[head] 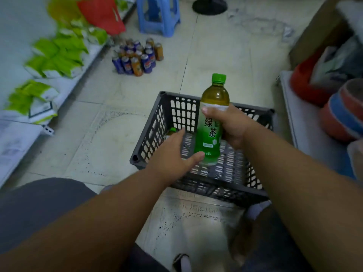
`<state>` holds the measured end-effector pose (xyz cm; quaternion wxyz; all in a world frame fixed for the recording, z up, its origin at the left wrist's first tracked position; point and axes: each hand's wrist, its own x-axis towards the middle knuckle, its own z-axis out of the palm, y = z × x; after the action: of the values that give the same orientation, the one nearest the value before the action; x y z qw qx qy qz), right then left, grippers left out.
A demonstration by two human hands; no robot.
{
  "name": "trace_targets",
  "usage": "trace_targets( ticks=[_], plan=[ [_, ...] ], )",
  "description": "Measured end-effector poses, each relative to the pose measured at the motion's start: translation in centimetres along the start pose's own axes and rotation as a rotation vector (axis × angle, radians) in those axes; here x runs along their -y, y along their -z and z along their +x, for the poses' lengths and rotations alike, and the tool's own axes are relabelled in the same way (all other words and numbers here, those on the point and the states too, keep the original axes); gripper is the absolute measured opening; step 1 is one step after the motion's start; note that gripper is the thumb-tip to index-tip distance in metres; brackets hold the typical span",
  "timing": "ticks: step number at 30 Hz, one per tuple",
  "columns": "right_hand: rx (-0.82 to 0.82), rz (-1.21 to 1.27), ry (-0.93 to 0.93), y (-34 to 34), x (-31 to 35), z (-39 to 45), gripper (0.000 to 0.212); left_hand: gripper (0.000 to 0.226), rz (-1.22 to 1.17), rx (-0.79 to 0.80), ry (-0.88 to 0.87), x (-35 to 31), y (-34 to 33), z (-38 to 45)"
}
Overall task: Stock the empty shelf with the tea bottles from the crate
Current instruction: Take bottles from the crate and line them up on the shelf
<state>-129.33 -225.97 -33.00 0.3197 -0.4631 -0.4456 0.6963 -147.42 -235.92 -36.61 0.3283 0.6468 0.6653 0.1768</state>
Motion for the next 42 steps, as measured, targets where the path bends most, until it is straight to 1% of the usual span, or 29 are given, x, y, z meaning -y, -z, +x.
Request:
trace_targets(
  ticks=[2,4,7,9,13,17,21,24,28,31,35,37,39,42],
  plan=[
    [-0.108,-0.051,0.132,0.2,1.5,-4.0,0.054,0.104,-0.096,-0.049,-0.017,-2.9,0.1,-2.3],
    [-0.190,-0.136,0.245,0.6,2.6,-8.0,0.056,0.104,-0.159,-0.075,-0.061,-5.4,0.1,-4.3],
    [-0.326,-0.247,0.362,2.2,3.5,-13.9,0.062,0.095,-0.243,-0.059,-0.134,-8.9,-0.3,-6.4],
    [-0.413,-0.270,0.401,3.5,3.7,-17.9,0.062,0.095,-0.271,0.016,-0.189,-11.3,-0.8,-7.3],
    [-0.553,-0.234,0.498,6.0,4.0,-25.9,0.055,0.097,-0.254,0.166,-0.361,-16.8,-2.8,-8.5],
    [-0.729,-0.243,0.545,8.3,4.4,-33.0,0.051,0.105,-0.279,0.318,-0.527,-22.1,-5.8,-9.6],
    [-1.000,-0.281,0.525,10.1,4.3,-39.2,0.055,0.099,-0.257,0.472,-0.694,-27.0,-9.2,-10.7],
    [-1.166,-0.292,0.489,11.4,3.6,-42.7,0.056,0.089,-0.245,0.591,-0.802,-30.5,-12.0,-10.9],
    [-1.359,-0.294,0.434,13.0,2.2,-46.0,0.056,0.090,-0.203,0.724,-0.916,-34.5,-16.6,-10.7],
    [-1.500,-0.291,0.362,14.7,1.0,-47.8,0.058,0.093,-0.138,0.782,-1.001,-37.4,-20.2,-10.6],
    [-1.704,-0.309,0.240,18.1,-0.2,-49.1,0.054,0.103,0.019,0.755,-1.131,-41.0,-25.4,-10.6],
    [-1.781,-0.315,0.175,20.1,-0.6,-49.3,0.060,0.102,0.117,0.714,-1.167,-42.1,-28.2,-10.6],
    [-1.830,-0.326,0.132,22.0,-0.9,-49.1,0.063,0.107,0.212,0.649,-1.213,-42.5,-30.8,-10.4],
    [-1.887,-0.330,0.133,24.0,-1.3,-48.8,0.060,0.121,0.419,0.505,-1.266,-42.2,-33.5,-10.3]
  ],
)
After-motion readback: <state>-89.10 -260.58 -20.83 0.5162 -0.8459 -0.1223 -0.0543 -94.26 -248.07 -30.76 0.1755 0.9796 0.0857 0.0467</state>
